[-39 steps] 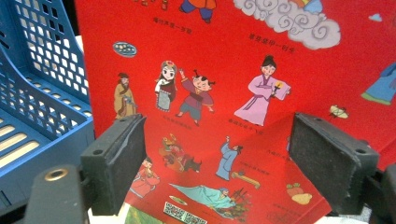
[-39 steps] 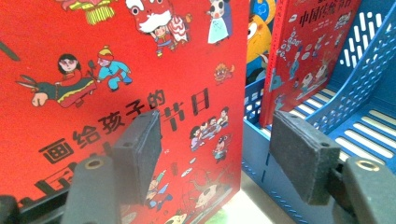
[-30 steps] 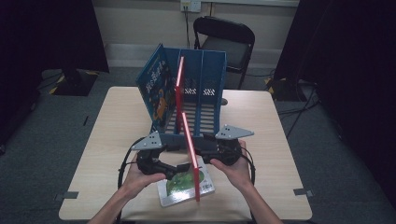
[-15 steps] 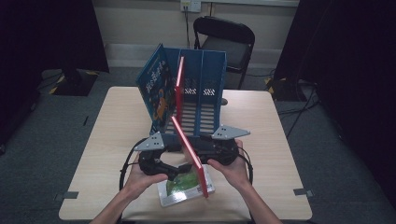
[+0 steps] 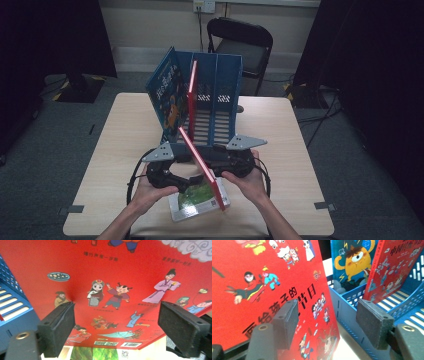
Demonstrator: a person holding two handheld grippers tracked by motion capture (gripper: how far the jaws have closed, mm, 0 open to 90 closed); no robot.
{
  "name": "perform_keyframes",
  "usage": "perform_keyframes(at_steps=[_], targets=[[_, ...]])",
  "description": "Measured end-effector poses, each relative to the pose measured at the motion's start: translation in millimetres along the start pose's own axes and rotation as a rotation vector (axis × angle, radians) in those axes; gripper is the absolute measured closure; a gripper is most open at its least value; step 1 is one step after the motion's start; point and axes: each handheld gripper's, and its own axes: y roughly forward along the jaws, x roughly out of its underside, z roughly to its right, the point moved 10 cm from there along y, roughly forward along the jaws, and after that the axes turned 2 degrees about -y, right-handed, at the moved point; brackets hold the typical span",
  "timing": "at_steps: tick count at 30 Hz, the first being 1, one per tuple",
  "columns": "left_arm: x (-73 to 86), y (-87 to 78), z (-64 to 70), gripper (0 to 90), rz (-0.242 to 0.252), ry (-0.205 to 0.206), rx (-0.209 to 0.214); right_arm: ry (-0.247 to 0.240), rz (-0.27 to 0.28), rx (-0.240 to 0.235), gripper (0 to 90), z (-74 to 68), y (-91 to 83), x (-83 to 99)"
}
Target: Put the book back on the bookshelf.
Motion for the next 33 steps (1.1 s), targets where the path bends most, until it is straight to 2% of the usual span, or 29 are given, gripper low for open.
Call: perform_keyframes(at_steps=[5, 14, 22, 26, 30, 33], targets=[[-0.1, -0.2, 0.0, 14.8, 0.003, -0.001, 0.001, 0.007, 0.011, 0.002, 39.8, 1.2, -7.1, 5.9], [-0.4, -0.1, 0.1, 15.1, 0.002, 0.000, 0.001, 0.015, 0.038, 0.023, 39.5, 0.8, -33.3, 3.7], [-0.6, 0.5, 0.1, 15.5, 0.000, -0.002, -0.003, 0.020, 0.049, 0.024, 37.9, -8.4, -60.0, 8.8], [-0.6, 0.8, 0.1, 15.5, -0.002, 0.000, -0.003, 0.019, 0.049, 0.012, 35.5, -16.2, -71.9, 11.3], [0.2, 1.6, -0.5, 15.6, -0.008, 0.002, -0.003, 0.028, 0.050, 0.020, 32.2, -21.0, -83.9, 13.8], [0.1, 2.3, -0.2, 15.7, -0.006, 0.000, -0.003, 0.018, 0.052, 0.017, 32.2, -26.1, -91.9, 14.9]])
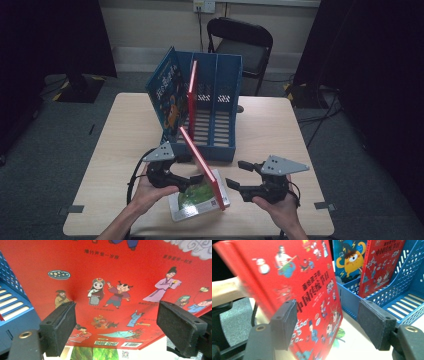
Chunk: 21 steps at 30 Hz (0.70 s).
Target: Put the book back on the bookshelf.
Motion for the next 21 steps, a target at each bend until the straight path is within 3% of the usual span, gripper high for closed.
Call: perform_keyframes(at_steps=[11, 21], targets=[[0.6, 0.9, -0.6, 15.8, -0.003, -0.001, -0.002, -0.040, 0.017, -0.076, 28.9, -33.7, -10.1, -3.1], [0.2, 2.6, -0.8, 16.1, 0.002, -0.013, -0.007, -0.061, -0.025, -0.124, 29.0, -47.1, 19.7, 3.9]])
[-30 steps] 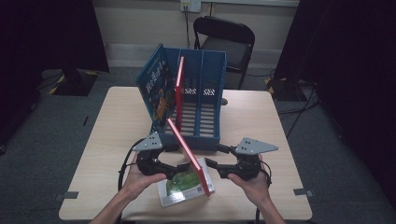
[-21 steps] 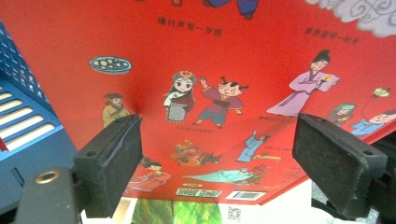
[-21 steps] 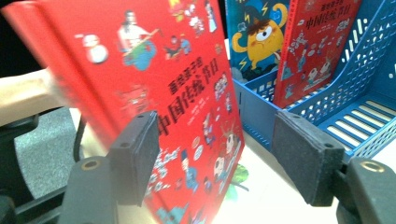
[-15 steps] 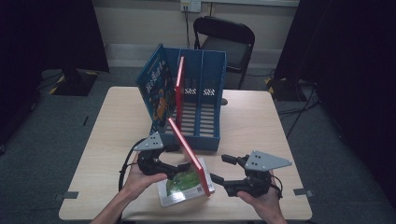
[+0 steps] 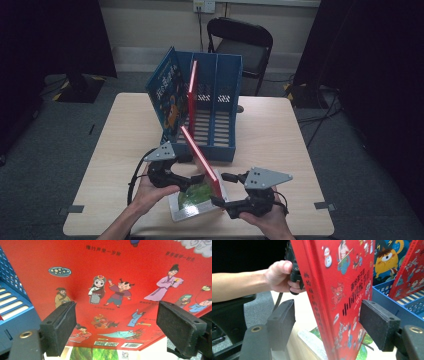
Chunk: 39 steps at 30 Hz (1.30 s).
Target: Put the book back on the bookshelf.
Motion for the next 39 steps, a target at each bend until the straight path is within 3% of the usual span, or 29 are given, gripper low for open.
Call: perform_keyframes(at_steps=[9, 13, 16, 21, 27, 32, 39], targets=[[-1.7, 2.5, 0.0, 17.0, 0.015, -0.009, -0.011, -0.001, -0.046, 0.057, 44.7, 10.7, 30.3, 6.3], [-2.2, -0.3, -6.5, 17.3, 0.021, -0.020, -0.029, 0.001, -0.062, 0.076, 51.2, 13.3, 31.1, 11.1], [-3.3, -2.6, -11.9, 17.5, 0.032, -0.038, -0.041, 0.012, -0.070, 0.083, 51.3, 14.7, 33.8, 17.3], [-4.5, -6.0, -15.2, 17.1, 0.041, -0.046, -0.045, -0.008, -0.090, 0.116, 56.8, 15.4, 35.5, 21.4], [-7.6, -14.3, -23.4, 16.5, 0.063, -0.058, -0.072, 0.002, -0.065, 0.177, 69.0, 28.7, 24.8, 20.7], [-11.1, -19.6, -27.6, 15.8, 0.078, -0.062, -0.080, 0.005, -0.044, 0.196, 73.2, 37.8, 18.6, 22.7], [-12.5, -20.6, -26.9, 15.8, 0.082, -0.039, -0.088, 0.013, 0.004, 0.149, 75.6, 44.1, 17.3, 23.2]])
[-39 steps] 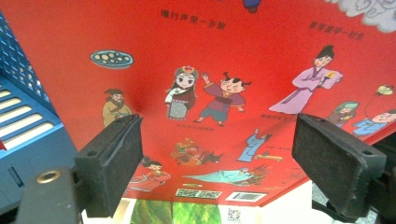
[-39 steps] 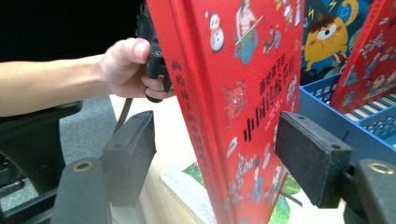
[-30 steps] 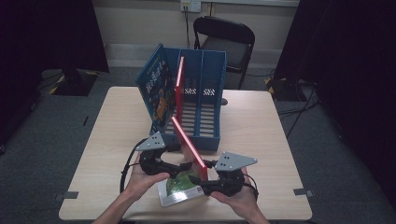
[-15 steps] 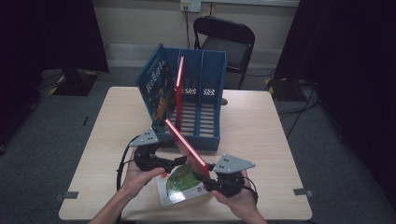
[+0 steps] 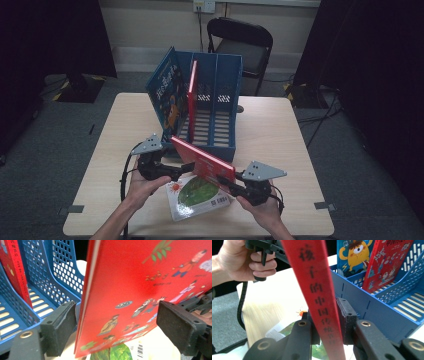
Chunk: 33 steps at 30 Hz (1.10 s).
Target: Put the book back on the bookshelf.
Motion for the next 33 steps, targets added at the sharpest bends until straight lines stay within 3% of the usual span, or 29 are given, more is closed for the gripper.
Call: perform_keyframes(at_steps=[8, 13, 19, 23, 28, 33], targets=[[-3.9, -6.8, -5.3, 21.7, 0.022, -0.010, -0.005, 0.011, 0.034, -0.078, 80.3, 2.3, 4.4, -1.3], [-1.9, -6.3, -6.5, 23.3, 0.015, -0.020, 0.012, -0.012, 0.021, -0.088, 80.2, 0.3, 4.8, -1.6], [-1.2, -6.4, -6.6, 27.6, 0.012, -0.002, -0.015, 0.009, -0.005, -0.078, 77.5, 1.6, 8.7, -3.1], [-0.2, -7.3, -5.5, 27.5, 0.005, 0.002, -0.022, -0.003, -0.021, -0.079, 74.6, -0.9, 19.8, -4.7], [0.5, -8.7, -5.9, 30.1, 0.003, -0.004, -0.015, 0.001, 0.017, -0.102, 76.9, -1.7, 21.9, -11.8], [-0.7, -7.2, -7.4, 28.2, 0.000, -0.020, -0.024, -0.059, 0.016, -0.078, 80.1, -6.1, 23.5, -14.0]])
